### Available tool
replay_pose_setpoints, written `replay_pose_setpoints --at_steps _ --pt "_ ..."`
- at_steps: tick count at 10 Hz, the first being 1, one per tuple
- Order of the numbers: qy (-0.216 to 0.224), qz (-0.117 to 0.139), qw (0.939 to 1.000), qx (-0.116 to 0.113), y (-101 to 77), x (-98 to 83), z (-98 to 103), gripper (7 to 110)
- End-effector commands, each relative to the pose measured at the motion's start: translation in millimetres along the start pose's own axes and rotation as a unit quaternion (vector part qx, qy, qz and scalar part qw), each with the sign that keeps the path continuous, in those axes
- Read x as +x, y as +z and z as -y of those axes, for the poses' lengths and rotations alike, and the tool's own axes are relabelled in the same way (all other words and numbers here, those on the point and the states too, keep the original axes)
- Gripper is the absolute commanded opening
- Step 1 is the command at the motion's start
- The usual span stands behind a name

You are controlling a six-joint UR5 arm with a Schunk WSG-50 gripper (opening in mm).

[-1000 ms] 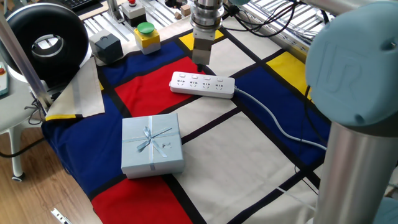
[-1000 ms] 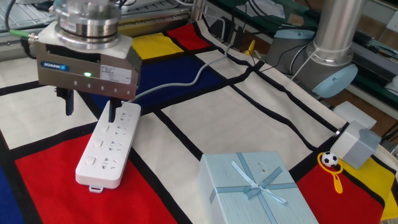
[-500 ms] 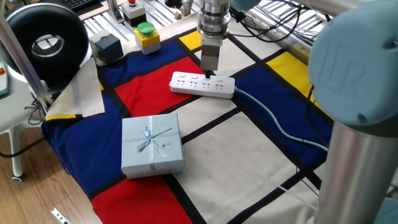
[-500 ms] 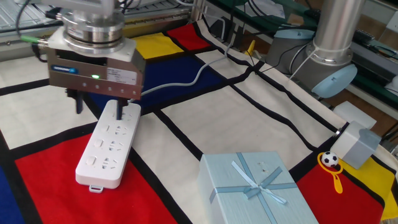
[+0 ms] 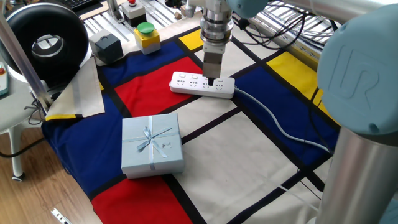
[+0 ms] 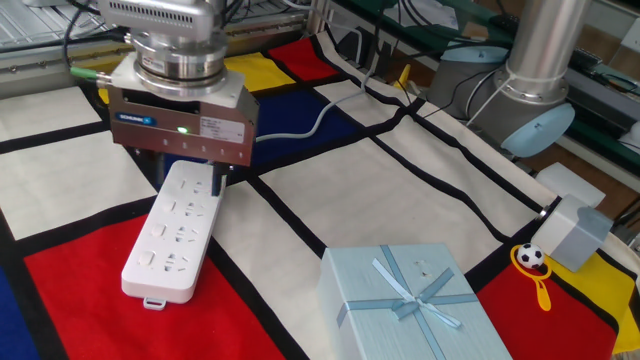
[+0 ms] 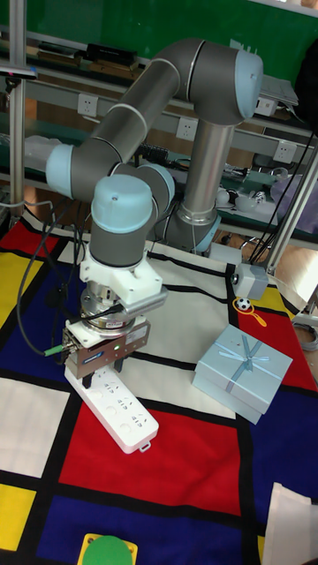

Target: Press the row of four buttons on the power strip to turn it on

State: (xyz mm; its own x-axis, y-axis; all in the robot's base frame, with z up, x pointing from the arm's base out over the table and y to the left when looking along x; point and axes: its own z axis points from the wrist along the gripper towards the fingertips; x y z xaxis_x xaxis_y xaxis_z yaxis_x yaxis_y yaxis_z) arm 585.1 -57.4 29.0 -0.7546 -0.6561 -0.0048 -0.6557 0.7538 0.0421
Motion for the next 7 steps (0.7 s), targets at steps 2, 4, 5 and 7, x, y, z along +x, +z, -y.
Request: replay_pose_setpoints --at_steps 2,4,5,7 --pt "0.008 -0.004 1.0000 -0.001 0.5 -2.4 -2.0 44" --pt "0.003 -0.008 1.0000 0.000 0.5 -0.5 -1.6 44" --pt "0.009 0.015 0.9997 -0.016 0.3 -12.2 -9.2 44" --pt "0.001 0.047 0.9988 -0.016 -0.7 -27.9 -9.2 44"
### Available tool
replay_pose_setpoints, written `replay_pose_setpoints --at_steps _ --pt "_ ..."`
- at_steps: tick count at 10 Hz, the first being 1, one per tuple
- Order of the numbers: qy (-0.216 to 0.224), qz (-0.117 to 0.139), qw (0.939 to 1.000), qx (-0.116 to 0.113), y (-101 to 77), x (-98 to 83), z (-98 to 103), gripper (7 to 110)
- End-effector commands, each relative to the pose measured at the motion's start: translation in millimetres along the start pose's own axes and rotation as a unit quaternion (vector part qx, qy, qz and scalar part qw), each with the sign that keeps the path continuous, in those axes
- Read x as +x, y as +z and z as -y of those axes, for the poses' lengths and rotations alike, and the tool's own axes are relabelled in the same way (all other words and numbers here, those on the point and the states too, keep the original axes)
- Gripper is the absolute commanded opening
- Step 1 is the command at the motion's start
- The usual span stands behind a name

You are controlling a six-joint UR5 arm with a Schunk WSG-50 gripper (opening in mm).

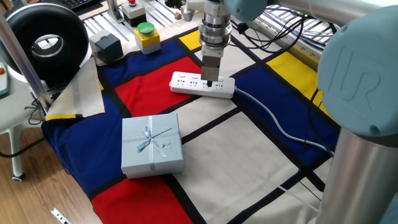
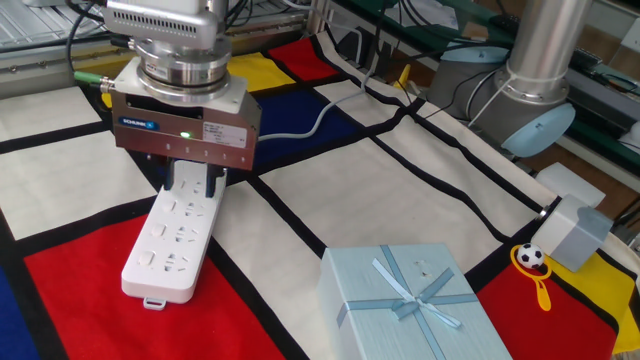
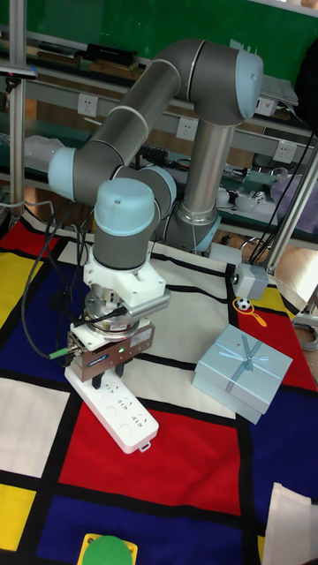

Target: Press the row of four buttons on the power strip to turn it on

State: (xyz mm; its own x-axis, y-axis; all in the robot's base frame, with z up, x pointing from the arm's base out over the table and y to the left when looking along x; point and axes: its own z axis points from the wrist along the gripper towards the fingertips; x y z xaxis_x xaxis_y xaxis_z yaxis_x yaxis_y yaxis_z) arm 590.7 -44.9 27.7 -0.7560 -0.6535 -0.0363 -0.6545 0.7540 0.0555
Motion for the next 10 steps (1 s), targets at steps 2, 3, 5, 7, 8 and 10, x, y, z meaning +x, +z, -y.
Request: replay_pose_setpoints --at_steps 2,3,5,7,8,10 --pt "0.007 0.017 0.9998 0.002 -1.4 -8.3 1.9 66" --pt "0.016 0.011 0.9998 0.002 -3.6 3.0 -5.3 66" --pt "0.023 0.005 0.9997 0.010 -2.9 21.8 -13.9 66" --pt "0.027 0.005 0.9996 0.010 -0.4 38.3 -19.0 66" --pt "0.024 0.005 0.9996 0.010 1.0 43.2 -18.8 66" --pt "0.025 -0.003 0.9995 0.019 1.8 47.8 -12.8 66"
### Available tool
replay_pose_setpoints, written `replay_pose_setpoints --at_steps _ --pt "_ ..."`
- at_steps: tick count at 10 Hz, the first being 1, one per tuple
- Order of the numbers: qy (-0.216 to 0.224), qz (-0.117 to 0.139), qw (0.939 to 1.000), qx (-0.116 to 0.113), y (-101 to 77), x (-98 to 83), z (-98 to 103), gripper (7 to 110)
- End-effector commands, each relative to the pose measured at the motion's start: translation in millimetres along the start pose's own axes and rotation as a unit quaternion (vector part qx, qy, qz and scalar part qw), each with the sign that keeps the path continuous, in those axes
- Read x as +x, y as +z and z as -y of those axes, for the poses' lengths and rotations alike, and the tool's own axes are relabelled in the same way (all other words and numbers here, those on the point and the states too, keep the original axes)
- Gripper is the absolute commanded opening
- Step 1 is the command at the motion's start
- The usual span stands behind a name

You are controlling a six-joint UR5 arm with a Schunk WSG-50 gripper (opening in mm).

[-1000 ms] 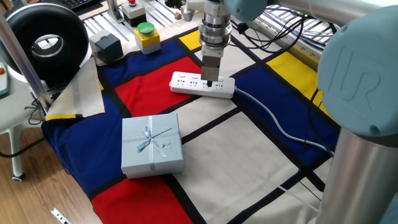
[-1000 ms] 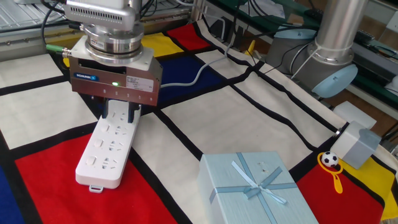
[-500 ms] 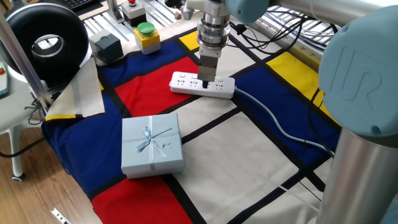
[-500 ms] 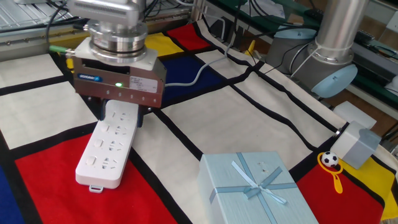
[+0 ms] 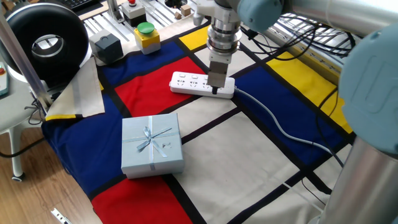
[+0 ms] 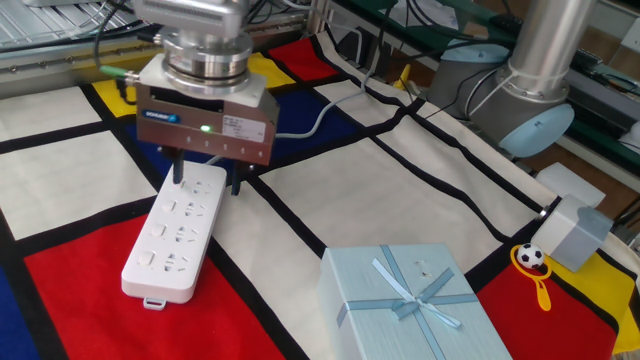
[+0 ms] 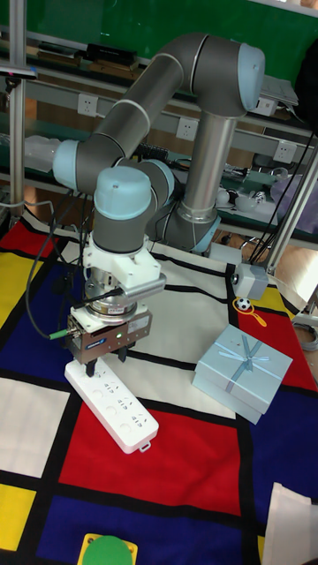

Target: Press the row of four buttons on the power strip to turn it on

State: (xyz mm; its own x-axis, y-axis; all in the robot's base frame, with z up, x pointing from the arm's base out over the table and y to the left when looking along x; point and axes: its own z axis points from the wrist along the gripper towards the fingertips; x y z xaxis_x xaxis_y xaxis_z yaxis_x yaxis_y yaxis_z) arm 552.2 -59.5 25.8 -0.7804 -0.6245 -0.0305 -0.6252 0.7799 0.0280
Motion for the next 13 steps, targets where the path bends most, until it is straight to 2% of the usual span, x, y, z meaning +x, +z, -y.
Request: replay_pose_setpoints --at_steps 1,4,9,13 --pt "0.004 0.002 1.0000 0.001 2.7 1.6 3.0 66" --pt "0.008 0.004 1.0000 -0.001 6.9 -13.7 4.7 66" --pt "0.014 0.003 0.9999 -0.005 5.9 -10.9 4.9 66" --pt "0.014 -0.010 0.9998 -0.007 7.2 -1.4 5.9 66"
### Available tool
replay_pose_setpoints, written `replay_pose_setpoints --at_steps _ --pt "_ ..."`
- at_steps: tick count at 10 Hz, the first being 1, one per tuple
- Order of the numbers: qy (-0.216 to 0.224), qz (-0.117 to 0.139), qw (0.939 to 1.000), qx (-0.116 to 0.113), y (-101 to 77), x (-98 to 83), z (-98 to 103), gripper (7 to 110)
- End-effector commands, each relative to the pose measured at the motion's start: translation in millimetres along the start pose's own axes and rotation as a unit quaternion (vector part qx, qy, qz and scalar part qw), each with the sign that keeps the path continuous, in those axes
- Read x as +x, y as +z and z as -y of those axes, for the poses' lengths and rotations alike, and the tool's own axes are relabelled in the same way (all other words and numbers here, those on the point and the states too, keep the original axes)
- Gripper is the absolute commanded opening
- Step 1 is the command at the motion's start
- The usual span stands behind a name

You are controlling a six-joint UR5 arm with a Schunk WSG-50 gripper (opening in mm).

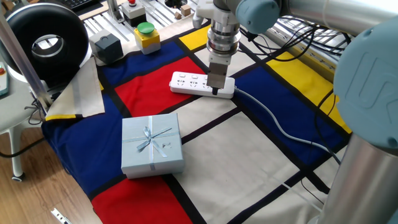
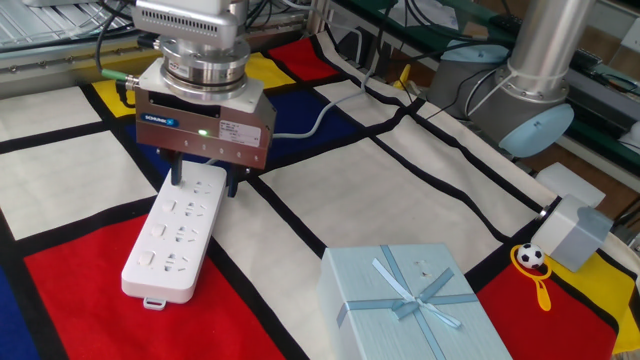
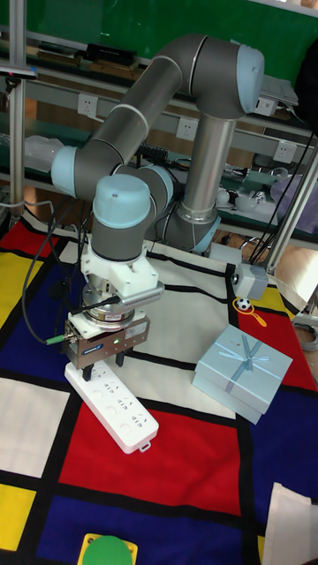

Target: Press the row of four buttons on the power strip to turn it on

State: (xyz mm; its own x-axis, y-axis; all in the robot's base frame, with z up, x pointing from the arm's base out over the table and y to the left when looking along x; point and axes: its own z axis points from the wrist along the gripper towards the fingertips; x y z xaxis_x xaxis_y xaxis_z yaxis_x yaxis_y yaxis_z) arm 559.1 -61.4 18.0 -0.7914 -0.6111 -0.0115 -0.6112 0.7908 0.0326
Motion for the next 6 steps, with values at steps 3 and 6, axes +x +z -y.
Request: replay_pose_setpoints --at_steps 3,6 --pt "0.006 -0.002 1.0000 -0.005 0.1 3.3 -0.1 66" --pt "0.007 0.000 1.0000 -0.006 2.5 -0.4 -0.3 66"
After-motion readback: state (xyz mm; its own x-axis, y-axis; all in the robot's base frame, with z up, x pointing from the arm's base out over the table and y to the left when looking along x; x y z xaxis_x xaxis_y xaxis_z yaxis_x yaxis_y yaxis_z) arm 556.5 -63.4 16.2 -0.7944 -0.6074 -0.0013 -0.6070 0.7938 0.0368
